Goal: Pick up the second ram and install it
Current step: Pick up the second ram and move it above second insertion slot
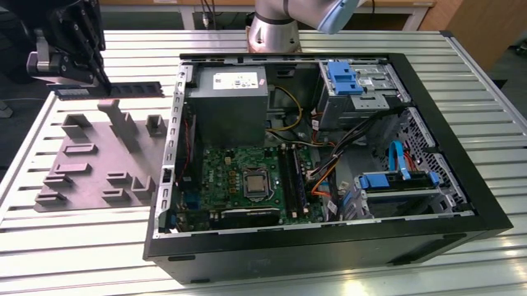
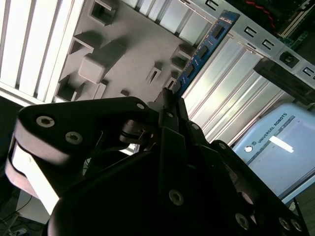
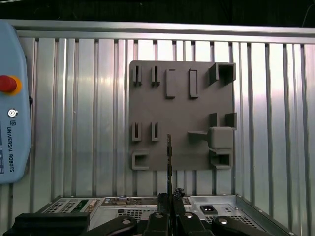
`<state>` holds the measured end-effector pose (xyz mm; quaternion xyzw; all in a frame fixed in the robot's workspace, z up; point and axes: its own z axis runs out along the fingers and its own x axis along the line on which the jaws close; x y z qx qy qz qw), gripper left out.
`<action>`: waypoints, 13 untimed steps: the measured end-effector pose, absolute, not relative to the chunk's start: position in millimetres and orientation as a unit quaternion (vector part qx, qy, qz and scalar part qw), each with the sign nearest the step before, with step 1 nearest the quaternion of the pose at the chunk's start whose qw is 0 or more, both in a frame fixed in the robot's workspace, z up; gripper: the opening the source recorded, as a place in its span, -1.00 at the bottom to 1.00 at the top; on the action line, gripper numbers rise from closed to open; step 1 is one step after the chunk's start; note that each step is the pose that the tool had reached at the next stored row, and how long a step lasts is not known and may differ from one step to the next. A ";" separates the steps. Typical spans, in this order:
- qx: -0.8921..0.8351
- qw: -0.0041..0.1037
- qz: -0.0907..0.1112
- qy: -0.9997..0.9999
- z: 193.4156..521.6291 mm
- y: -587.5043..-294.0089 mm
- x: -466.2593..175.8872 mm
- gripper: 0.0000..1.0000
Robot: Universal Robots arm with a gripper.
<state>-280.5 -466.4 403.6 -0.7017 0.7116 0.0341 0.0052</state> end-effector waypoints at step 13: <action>-0.702 0.005 0.034 0.712 403.6 -466.4 -277.4 -0.72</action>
